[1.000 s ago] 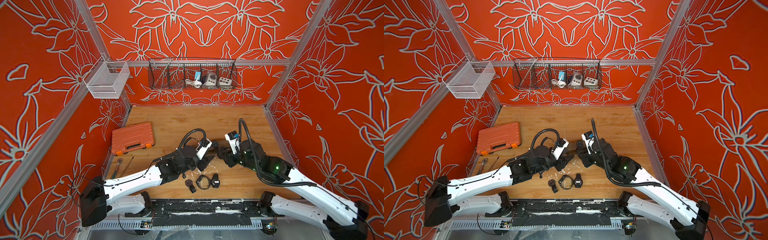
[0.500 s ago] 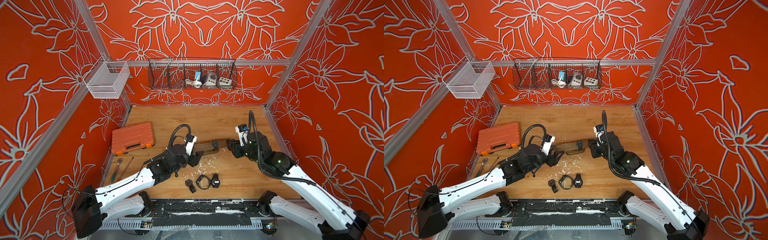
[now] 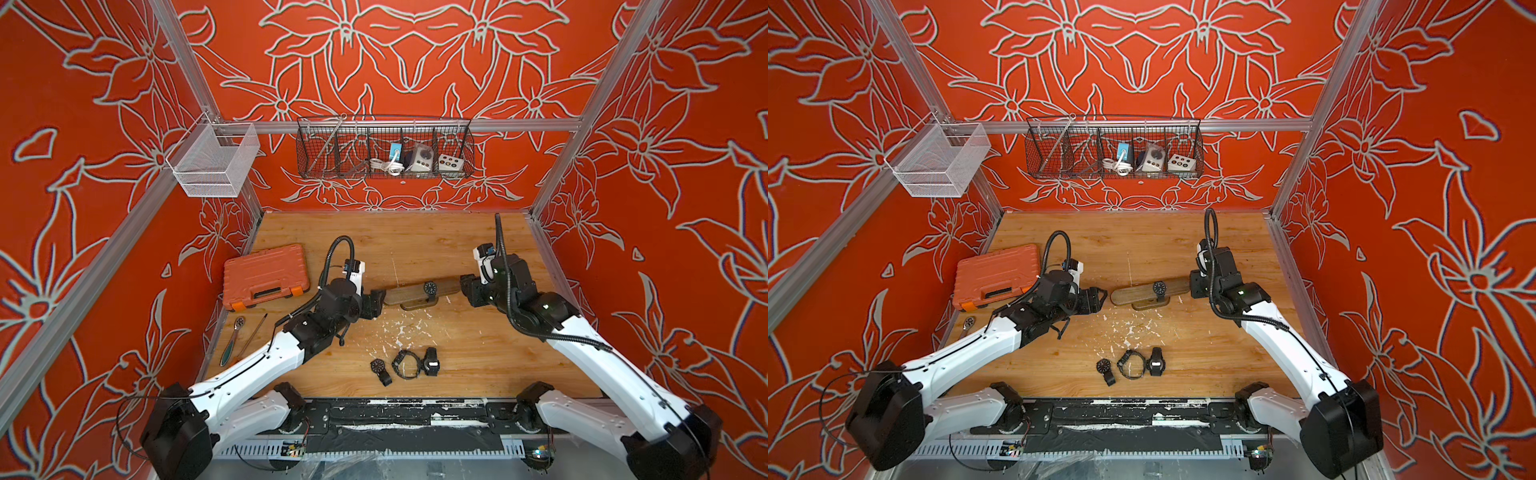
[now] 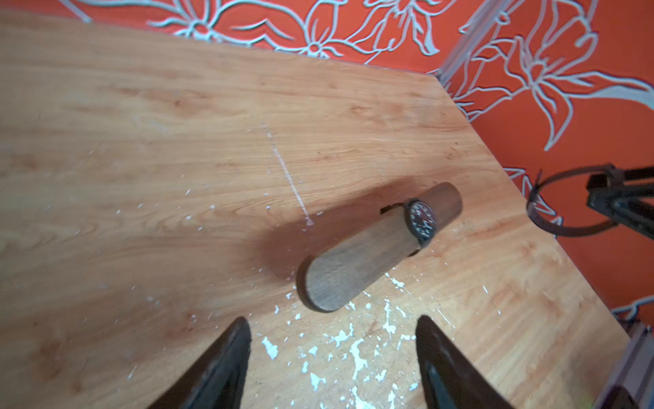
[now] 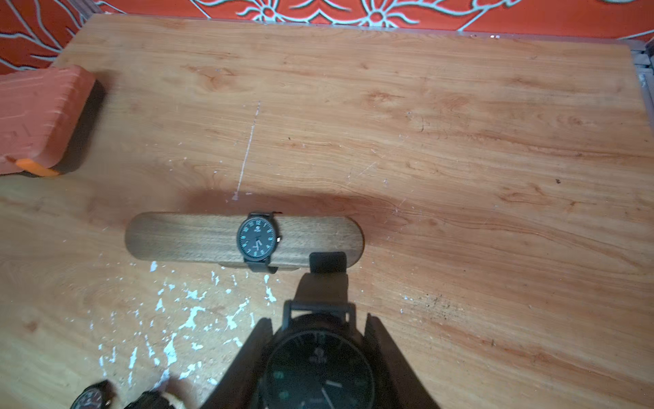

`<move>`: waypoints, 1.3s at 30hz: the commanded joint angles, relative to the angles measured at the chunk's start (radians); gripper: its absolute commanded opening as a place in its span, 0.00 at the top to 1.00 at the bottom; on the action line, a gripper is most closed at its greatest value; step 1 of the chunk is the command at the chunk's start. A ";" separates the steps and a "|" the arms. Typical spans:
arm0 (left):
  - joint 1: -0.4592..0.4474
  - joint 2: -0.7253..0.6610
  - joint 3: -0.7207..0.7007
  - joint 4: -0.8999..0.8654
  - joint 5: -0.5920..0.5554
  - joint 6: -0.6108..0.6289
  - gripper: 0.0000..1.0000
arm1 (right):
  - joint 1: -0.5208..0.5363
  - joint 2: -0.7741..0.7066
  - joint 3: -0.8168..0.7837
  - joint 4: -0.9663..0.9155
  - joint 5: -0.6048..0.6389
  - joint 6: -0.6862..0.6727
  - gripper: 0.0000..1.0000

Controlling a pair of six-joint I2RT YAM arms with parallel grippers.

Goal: Place watch on stand
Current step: Pick up the watch at the center of the board, then place the watch on the stand.

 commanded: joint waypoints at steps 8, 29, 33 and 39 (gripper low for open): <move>-0.003 0.023 0.035 -0.002 -0.036 0.024 0.81 | 0.017 0.008 0.008 -0.026 0.018 0.041 1.00; 0.086 -0.122 -0.093 0.063 -0.003 0.117 1.00 | 0.023 -0.073 -0.006 -0.164 -0.170 -0.128 0.70; 0.103 -0.188 -0.154 0.099 0.054 0.198 1.00 | 0.023 -0.130 -0.022 -0.241 -0.289 -0.220 0.54; 0.103 -0.244 -0.212 0.086 0.145 0.298 1.00 | 0.024 -0.201 0.001 -0.334 -0.361 -0.294 0.39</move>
